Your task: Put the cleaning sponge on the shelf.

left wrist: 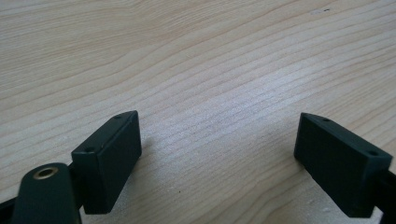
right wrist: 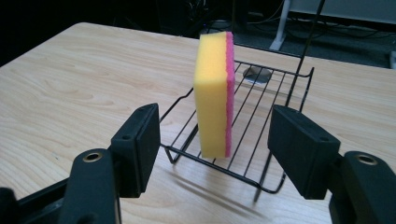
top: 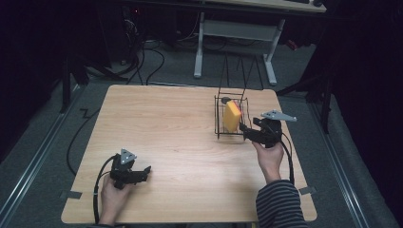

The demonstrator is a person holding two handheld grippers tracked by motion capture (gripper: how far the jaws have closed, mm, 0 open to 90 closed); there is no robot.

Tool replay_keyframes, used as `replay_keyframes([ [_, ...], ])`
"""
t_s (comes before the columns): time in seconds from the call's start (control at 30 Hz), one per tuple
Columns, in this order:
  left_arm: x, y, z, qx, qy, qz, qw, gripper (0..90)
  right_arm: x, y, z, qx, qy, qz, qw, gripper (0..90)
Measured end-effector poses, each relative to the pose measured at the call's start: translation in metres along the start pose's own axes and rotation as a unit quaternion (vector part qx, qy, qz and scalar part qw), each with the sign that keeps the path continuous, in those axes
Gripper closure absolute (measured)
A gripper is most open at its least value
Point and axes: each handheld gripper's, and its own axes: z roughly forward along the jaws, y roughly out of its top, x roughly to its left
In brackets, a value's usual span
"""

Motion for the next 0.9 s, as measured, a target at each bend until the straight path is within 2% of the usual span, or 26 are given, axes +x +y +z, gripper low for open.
replay_keyframes([
  [0.13, 0.000, 0.000, 0.000, 0.000, 0.000, 0.000, 1.0000, 15.3, 0.001, 0.001, -0.011, -0.003, -0.001, -0.013, 0.9999, 35.2],
  [0.4, 0.000, 0.000, 0.000, 0.000, 0.000, 0.000, 1.0000, 15.3, 0.002, -0.001, -0.034, -0.008, 0.000, -0.023, 0.9997, 35.8],
  [0.7, 0.000, 0.000, 0.000, 0.000, 0.000, 0.001, 1.0000, 15.3, -0.003, -0.010, -0.052, -0.014, 0.001, -0.008, 0.9999, 36.7],
  [0.9, 0.000, 0.000, 0.000, 0.000, 0.000, 0.001, 1.0000, 15.3, -0.002, -0.015, -0.064, -0.020, 0.000, -0.009, 0.9998, 36.9],
])
